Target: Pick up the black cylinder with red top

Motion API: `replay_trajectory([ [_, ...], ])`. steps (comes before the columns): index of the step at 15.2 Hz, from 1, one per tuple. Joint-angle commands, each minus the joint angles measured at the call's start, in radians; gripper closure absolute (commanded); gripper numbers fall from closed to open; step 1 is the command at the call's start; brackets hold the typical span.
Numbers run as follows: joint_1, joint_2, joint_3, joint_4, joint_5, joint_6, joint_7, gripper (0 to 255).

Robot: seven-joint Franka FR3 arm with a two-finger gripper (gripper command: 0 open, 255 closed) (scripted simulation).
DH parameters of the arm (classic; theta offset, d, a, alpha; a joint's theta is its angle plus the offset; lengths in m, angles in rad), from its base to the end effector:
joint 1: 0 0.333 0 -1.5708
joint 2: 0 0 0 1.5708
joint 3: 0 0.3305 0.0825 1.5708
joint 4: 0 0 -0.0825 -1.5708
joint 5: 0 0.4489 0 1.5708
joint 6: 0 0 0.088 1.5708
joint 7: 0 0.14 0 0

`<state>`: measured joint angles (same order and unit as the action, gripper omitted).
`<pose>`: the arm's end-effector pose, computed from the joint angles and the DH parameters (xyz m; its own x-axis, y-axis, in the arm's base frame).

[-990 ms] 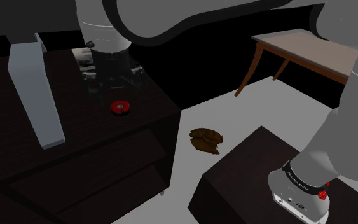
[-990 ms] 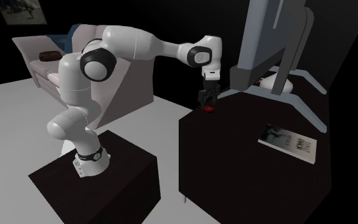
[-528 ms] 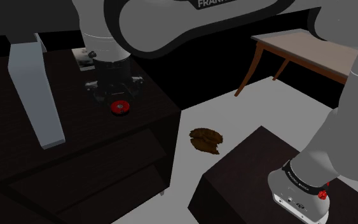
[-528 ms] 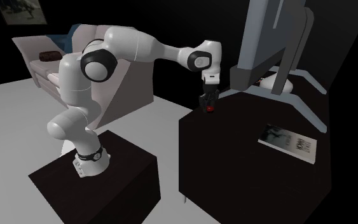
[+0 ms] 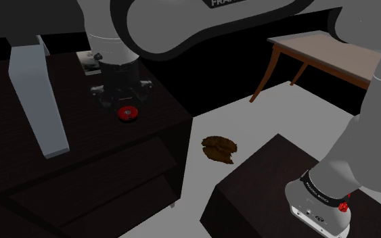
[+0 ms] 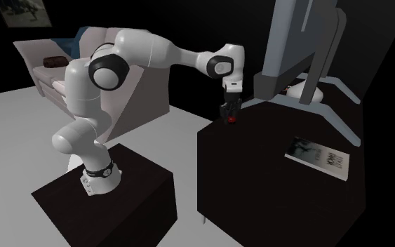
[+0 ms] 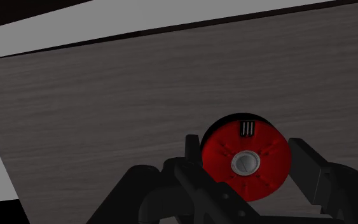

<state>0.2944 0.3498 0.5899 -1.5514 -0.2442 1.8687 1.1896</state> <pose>0.5088 0.5135 0.4409 0.9631 -0.2642 0.0507 -0.2640 -0.9645 -0.0097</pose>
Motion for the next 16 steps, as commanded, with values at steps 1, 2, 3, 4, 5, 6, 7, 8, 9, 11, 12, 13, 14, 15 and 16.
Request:
replay_trajectory([
  [1,0.002,-0.001,0.001,0.019,0.002,-0.02,-0.002,255],
  [2,0.003,-0.002,0.002,0.031,0.003,-0.033,-0.003,255],
  [3,0.004,-0.003,0.003,0.043,0.004,-0.046,-0.005,255],
  [4,0.005,-0.004,0.003,0.056,0.005,-0.059,-0.006,255],
  [5,0.007,-0.004,0.004,0.069,0.006,-0.072,-0.007,255],
  [6,0.008,-0.004,0.004,0.083,0.006,-0.086,-0.009,255],
  [7,0.01,-0.004,0.005,0.097,0.006,-0.099,-0.01,255],
  [8,0.012,-0.003,0.005,0.111,0.007,-0.113,-0.011,255],
  [9,0.014,-0.002,0.006,0.126,0.007,-0.127,-0.012,255],
  [11,0.018,0.0,0.006,0.157,0.006,-0.155,-0.013,255],
  [12,0.021,0.002,0.007,0.173,0.005,-0.169,-0.014,255],
  [13,0.024,0.004,0.007,0.19,0.004,-0.184,-0.015,255],
  [14,0.027,0.007,0.007,0.207,0.003,-0.198,-0.016,255],
  [15,0.027,0.007,0.007,0.209,0.003,-0.201,-0.016,255],
  [16,0.027,0.007,0.007,0.209,0.003,-0.201,-0.016,255],
])
